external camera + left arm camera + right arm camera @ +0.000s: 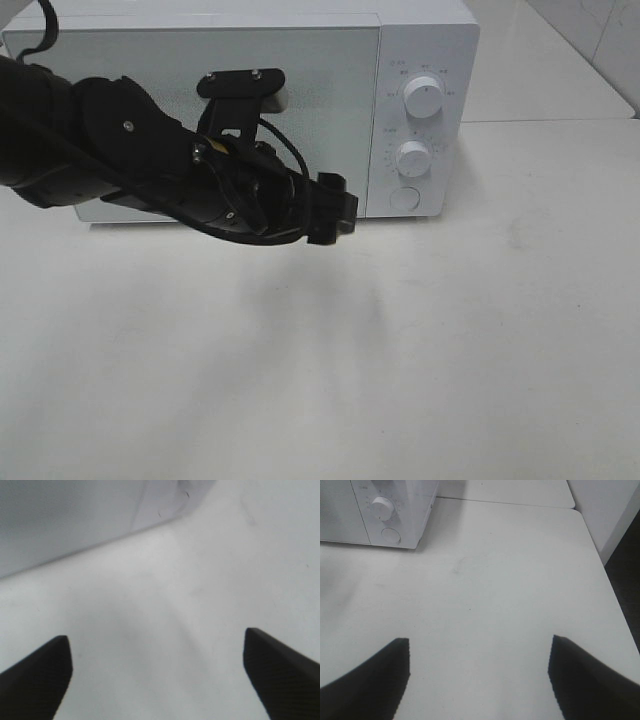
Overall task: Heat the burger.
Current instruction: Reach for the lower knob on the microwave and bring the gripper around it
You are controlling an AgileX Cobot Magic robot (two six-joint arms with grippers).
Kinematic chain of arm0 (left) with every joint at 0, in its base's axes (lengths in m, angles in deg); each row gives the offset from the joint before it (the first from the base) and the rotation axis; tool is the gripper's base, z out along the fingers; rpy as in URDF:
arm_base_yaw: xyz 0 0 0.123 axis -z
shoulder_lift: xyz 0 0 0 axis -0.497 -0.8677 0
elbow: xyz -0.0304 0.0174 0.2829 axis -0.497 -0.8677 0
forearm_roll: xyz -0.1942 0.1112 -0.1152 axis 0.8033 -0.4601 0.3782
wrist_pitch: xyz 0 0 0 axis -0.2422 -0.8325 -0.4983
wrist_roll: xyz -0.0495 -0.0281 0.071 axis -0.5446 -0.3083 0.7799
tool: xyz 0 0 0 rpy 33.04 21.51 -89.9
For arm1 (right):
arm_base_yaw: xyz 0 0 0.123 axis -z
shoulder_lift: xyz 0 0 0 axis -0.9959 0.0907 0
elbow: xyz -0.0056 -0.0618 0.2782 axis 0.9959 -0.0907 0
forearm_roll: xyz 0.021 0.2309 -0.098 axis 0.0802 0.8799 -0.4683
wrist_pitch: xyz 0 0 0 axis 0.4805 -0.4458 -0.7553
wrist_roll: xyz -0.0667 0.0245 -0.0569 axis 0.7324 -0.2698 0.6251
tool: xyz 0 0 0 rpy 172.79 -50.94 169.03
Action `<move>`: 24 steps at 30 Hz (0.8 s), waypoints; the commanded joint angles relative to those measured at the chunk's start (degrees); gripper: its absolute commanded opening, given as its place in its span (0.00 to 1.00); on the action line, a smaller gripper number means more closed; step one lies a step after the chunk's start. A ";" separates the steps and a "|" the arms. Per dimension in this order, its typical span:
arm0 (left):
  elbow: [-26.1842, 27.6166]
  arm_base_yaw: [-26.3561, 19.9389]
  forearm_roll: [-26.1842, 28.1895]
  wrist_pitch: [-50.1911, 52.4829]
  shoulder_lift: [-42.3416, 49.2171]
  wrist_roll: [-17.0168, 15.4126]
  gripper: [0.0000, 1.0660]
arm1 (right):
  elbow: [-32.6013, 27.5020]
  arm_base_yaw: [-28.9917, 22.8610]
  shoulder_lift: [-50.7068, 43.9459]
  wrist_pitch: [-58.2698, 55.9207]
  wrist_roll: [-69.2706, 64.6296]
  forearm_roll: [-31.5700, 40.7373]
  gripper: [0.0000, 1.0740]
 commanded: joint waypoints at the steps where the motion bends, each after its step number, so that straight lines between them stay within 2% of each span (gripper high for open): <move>1: -0.06 0.06 -1.03 -8.25 2.69 -0.11 0.95 | -0.23 0.46 -1.72 0.23 -0.63 0.11 0.70; 3: -0.06 0.06 -2.52 -11.23 4.07 -0.11 0.95 | -0.23 0.46 -1.72 0.23 -0.63 0.11 0.70; 5: -0.06 0.06 -7.91 -15.58 6.47 -0.11 0.95 | -0.23 0.46 -1.72 0.23 -0.63 0.11 0.70; 6: -0.06 0.06 -7.91 -15.58 6.47 -0.11 0.95 | -0.23 0.46 -1.72 0.23 -0.63 0.11 0.70; 7: -0.06 -0.34 -12.15 -19.31 8.37 -0.11 0.95 | -0.23 0.46 -1.72 0.23 -0.63 0.11 0.70; 11: -0.06 -2.06 -15.47 -24.69 11.00 -0.97 0.95 | -0.23 0.46 -1.72 0.23 -0.63 0.11 0.70; 13: -0.06 -5.90 -15.58 -30.42 13.58 -3.95 0.95 | -0.23 0.46 -1.72 0.23 -0.63 0.11 0.70; 14: -0.06 -5.90 -15.58 -30.42 13.58 -3.95 0.95 | -0.23 0.46 -1.72 0.23 -0.63 0.11 0.70; 15: -0.06 -8.71 -15.58 -34.38 15.13 -4.87 0.95 | -0.23 0.46 -1.72 0.23 -0.63 0.11 0.70; 17: -0.06 -10.20 -15.58 -36.27 16.21 -4.93 0.95 | -0.23 0.46 -1.72 0.23 -0.63 0.11 0.70; 18: -0.06 -13.01 -15.58 -39.48 17.70 -4.93 0.95 | -0.23 0.46 -1.72 0.23 -0.63 0.11 0.70; 19: -0.06 -13.01 -15.58 -39.48 17.70 -4.93 0.95 | -0.23 0.46 -1.72 0.23 -0.63 0.11 0.70; 21: -0.06 -17.76 -15.58 -45.03 19.71 -5.10 0.95 | -0.23 0.46 -1.72 0.23 -0.63 0.11 0.70; 22: -0.06 -17.76 -15.58 -45.03 19.71 -5.10 0.95 | -0.23 0.46 -1.72 0.23 -0.63 0.11 0.70; 24: -0.06 -22.17 -16.16 -50.53 21.49 -5.10 0.95 | -0.23 0.46 -1.72 0.23 -0.63 0.11 0.70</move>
